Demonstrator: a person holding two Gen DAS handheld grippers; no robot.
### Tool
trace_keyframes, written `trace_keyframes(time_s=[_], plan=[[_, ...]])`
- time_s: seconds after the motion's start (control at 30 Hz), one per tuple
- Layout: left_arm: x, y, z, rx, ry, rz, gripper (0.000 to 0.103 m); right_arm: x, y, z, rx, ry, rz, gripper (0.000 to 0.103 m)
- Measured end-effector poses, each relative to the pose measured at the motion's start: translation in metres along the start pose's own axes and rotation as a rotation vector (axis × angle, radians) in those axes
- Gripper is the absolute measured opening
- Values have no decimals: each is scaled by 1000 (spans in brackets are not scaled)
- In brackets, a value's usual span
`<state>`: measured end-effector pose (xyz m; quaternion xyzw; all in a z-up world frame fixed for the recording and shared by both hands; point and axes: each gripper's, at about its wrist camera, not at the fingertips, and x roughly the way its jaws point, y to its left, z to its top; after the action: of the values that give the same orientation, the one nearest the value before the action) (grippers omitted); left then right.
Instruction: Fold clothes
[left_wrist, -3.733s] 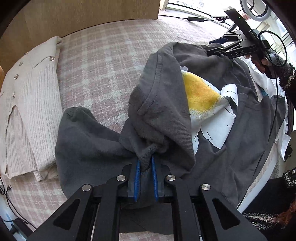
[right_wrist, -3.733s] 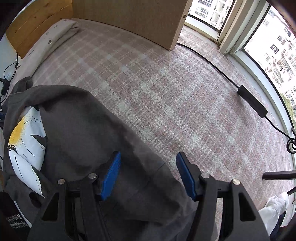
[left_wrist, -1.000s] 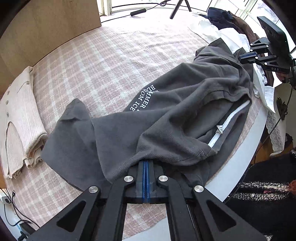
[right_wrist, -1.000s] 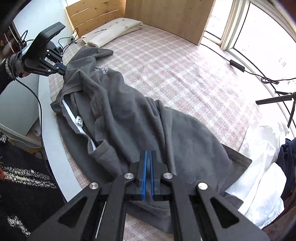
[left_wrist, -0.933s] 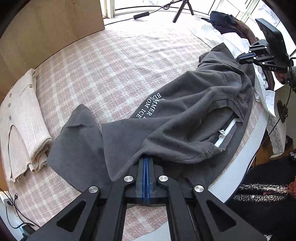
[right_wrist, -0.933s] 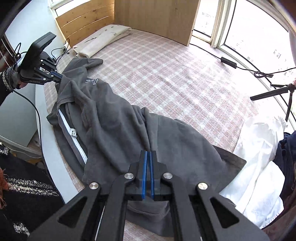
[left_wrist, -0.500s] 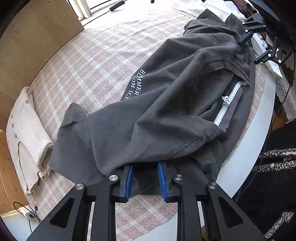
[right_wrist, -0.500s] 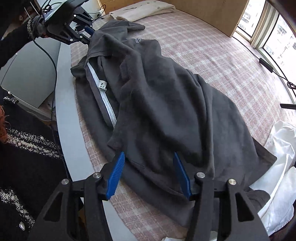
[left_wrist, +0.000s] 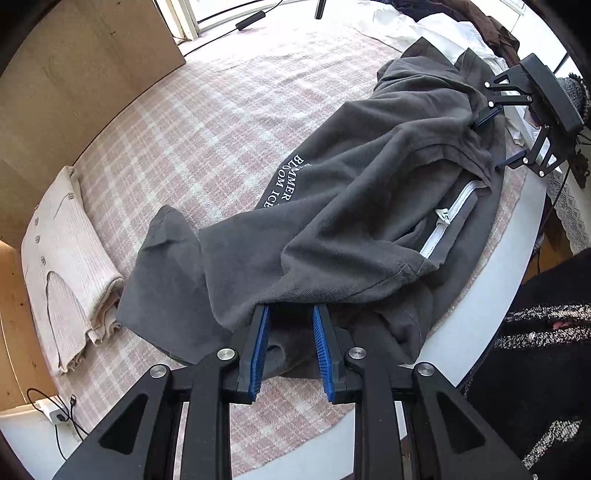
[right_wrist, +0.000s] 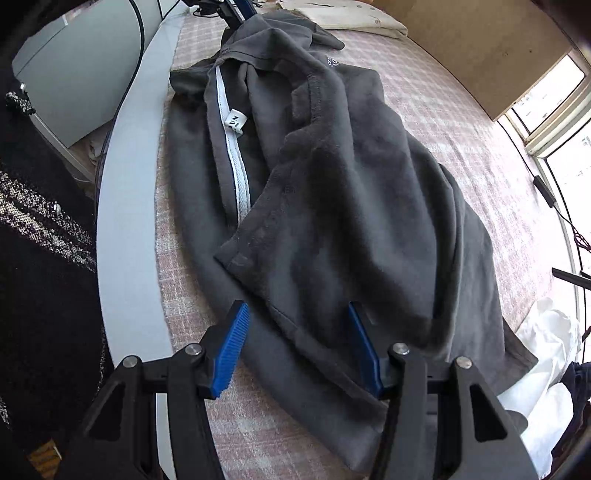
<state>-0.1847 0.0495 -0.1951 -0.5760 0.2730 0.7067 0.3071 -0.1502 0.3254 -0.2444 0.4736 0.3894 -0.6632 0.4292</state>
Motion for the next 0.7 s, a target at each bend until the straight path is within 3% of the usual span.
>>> trace_keyframes(time_s=[0.1, 0.17, 0.27, 0.33, 0.43, 0.5, 0.57, 0.7], plan=[[1, -3, -3, 1, 2, 13, 23, 11, -5, 5, -22, -1, -1, 49], [-3, -4, -12, -5, -7, 5, 23, 6, -25, 7, 49, -1, 56, 7], [-5, -2, -17, -14, -9, -14, 28, -13, -62, 7, 177, -57, 139, 6], [-4, -3, -15, -12, -3, -5, 36, -27, -88, 6, 258, -107, 153, 6], [-3, -2, -13, 5, -8, 36, 36, -38, -114, 5, 330, -160, 144, 6], [-4, -1, -10, 17, -20, 61, 36, -34, -117, 10, 340, -150, 137, 6], [-5, 2, -8, 19, -37, 47, 36, -25, -108, 22, 337, -130, 140, 6], [17, 0, -2, 74, -1, 0, 36, -17, -111, 24, 354, -120, 145, 6]])
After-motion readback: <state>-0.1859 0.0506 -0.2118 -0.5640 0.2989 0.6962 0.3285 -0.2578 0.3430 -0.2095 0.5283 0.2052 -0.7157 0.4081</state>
